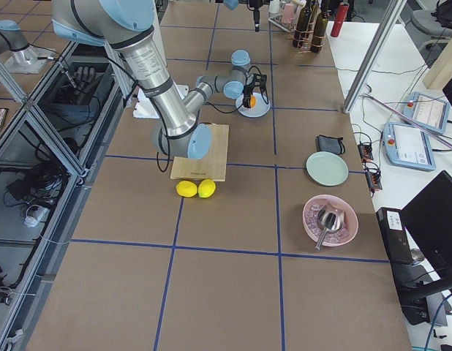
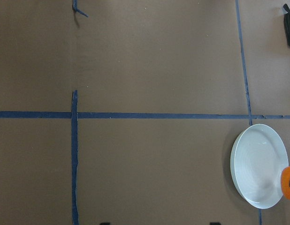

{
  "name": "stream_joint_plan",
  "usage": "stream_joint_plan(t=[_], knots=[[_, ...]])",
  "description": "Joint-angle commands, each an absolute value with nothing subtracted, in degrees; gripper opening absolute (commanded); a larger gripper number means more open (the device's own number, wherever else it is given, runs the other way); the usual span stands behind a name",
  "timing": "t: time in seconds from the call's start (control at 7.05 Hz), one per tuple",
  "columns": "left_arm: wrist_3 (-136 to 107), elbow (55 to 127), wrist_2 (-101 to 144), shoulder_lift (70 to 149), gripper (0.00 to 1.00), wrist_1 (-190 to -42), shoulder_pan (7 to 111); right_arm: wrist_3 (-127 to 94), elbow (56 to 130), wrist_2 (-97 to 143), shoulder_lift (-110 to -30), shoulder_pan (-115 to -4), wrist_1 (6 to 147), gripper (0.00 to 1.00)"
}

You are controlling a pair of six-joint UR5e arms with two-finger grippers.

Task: Pick orange to plate
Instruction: 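Lower the tangerine onto the plate and open the right gripper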

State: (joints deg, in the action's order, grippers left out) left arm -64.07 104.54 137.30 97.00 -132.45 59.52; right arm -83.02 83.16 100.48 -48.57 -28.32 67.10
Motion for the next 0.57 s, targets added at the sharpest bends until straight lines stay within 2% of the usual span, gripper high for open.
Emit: stream_joint_plan(t=[0.0, 0.43], knots=[[-64.07, 104.50, 137.29, 97.03, 0.77, -132.45, 59.50, -83.06, 82.09, 98.27, -47.55, -28.30, 67.32, 0.11], [-63.99, 104.33, 137.29, 97.03, 0.78, -132.45, 59.50, -82.36, 80.33, 96.94, -46.67, -28.04, 67.24, 0.23]])
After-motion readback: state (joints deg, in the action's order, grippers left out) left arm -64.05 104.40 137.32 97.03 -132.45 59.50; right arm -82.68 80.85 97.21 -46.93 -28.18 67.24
